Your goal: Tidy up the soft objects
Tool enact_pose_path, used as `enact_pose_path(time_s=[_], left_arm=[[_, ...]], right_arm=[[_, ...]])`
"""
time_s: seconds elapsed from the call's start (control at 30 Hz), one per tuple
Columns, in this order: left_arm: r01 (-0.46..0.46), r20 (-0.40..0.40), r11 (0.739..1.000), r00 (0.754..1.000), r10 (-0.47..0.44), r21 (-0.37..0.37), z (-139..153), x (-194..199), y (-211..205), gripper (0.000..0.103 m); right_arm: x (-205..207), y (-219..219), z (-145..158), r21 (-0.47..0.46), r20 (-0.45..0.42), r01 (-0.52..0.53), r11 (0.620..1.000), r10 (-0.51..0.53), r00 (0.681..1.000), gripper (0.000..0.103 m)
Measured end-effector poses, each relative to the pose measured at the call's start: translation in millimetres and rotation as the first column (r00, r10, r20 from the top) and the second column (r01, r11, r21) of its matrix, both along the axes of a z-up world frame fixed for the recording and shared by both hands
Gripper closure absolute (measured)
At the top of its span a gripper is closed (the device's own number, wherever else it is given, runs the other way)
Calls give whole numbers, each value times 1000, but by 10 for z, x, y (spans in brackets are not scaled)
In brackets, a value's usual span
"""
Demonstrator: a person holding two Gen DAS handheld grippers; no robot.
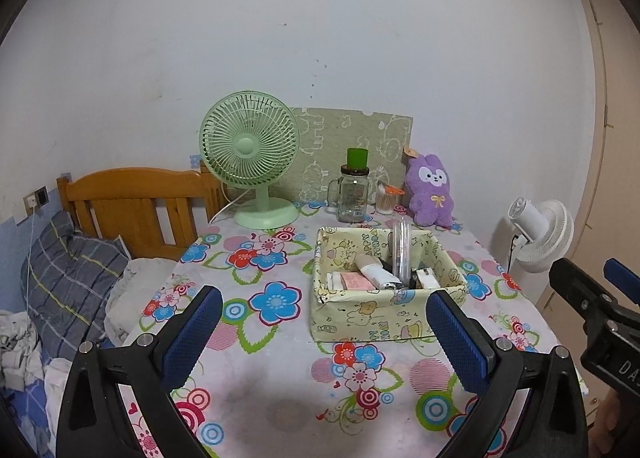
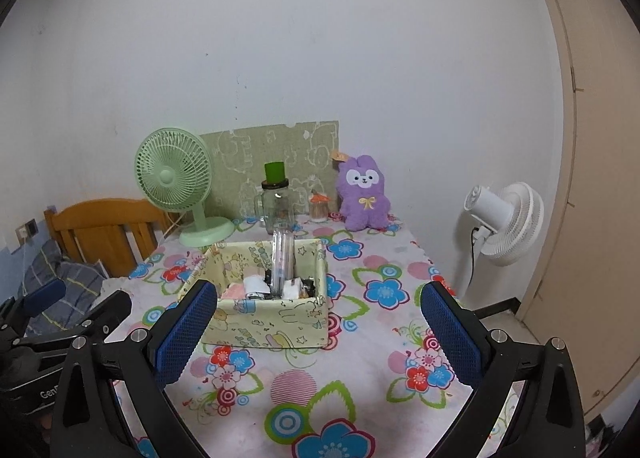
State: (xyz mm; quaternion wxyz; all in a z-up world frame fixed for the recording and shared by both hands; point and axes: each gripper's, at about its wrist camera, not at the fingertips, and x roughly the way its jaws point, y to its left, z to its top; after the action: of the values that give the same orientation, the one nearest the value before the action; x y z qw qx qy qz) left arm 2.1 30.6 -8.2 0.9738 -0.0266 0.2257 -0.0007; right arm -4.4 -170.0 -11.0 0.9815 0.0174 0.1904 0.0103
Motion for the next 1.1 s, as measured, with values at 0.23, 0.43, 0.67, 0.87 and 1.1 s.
enact_pose_path(time_s=[0.23, 0.43, 0.67, 0.87, 1.1], left_arm=[[-2, 26, 1000, 1000, 2, 3, 50, -53, -22, 0], [-3, 45, 1000, 999, 3, 8, 63, -80, -35, 0], [1, 36, 1000, 999, -1, 5, 48, -54, -32, 0], [5, 36, 1000, 999, -5, 3, 54, -51, -44, 0], [10, 36, 1000, 999, -10, 6, 57, -49, -76, 0]], right_arm=[[2, 0, 12, -4, 4, 2, 1000, -2, 1000, 0], [40, 0, -4, -3, -6, 3, 1000, -3, 1000, 0], [58, -6, -15, -2, -13, 4, 1000, -4, 1000, 0], [59, 0, -14, -5, -13, 7, 1000, -7, 1000, 0], [64, -3, -19, -4, -12, 8, 1000, -8, 1000, 0]])
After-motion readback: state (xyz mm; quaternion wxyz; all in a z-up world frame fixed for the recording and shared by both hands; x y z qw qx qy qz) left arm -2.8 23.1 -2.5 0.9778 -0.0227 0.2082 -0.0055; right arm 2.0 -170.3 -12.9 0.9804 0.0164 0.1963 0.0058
